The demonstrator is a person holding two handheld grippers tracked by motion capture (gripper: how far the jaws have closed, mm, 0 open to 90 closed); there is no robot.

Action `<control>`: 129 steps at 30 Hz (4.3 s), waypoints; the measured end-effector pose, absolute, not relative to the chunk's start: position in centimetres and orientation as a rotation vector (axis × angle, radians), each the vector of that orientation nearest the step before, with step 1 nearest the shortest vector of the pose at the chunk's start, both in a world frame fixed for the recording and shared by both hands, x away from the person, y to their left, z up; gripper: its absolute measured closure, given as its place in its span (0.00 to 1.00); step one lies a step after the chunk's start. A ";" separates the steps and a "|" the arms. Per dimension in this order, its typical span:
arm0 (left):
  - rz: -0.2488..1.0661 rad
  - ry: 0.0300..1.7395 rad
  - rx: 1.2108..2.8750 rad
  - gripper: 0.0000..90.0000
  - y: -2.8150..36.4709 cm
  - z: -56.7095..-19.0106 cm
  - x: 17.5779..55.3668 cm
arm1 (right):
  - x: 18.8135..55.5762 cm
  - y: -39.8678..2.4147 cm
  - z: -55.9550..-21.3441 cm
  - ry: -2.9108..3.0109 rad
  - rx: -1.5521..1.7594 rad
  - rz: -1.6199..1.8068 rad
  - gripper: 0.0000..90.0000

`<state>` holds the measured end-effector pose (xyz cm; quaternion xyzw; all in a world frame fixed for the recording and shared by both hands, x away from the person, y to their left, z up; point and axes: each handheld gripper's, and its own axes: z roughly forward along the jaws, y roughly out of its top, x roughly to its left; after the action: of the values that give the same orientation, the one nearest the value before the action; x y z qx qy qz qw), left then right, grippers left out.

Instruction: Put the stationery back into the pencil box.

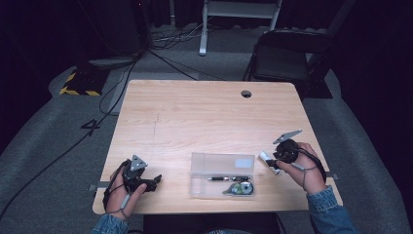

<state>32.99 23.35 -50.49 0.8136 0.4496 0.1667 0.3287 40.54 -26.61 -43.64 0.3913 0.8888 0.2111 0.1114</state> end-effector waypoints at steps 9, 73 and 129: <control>0.441 1.178 2.127 0.12 23.3 -50.5 33.0 | 41.2 -27.0 -45.3 2.644 1.200 0.526 0.59; 0.440 1.177 2.128 0.12 23.3 -50.5 32.9 | 37.5 -21.4 -38.8 2.692 0.755 0.720 0.79; 0.436 1.176 2.133 0.12 23.3 -50.5 32.9 | 35.2 -10.1 -42.1 3.013 0.079 0.557 0.79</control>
<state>32.95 23.31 -50.50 0.8144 0.4491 0.1667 0.3275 35.15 -10.07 -42.12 0.0259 0.9823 0.1815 0.0382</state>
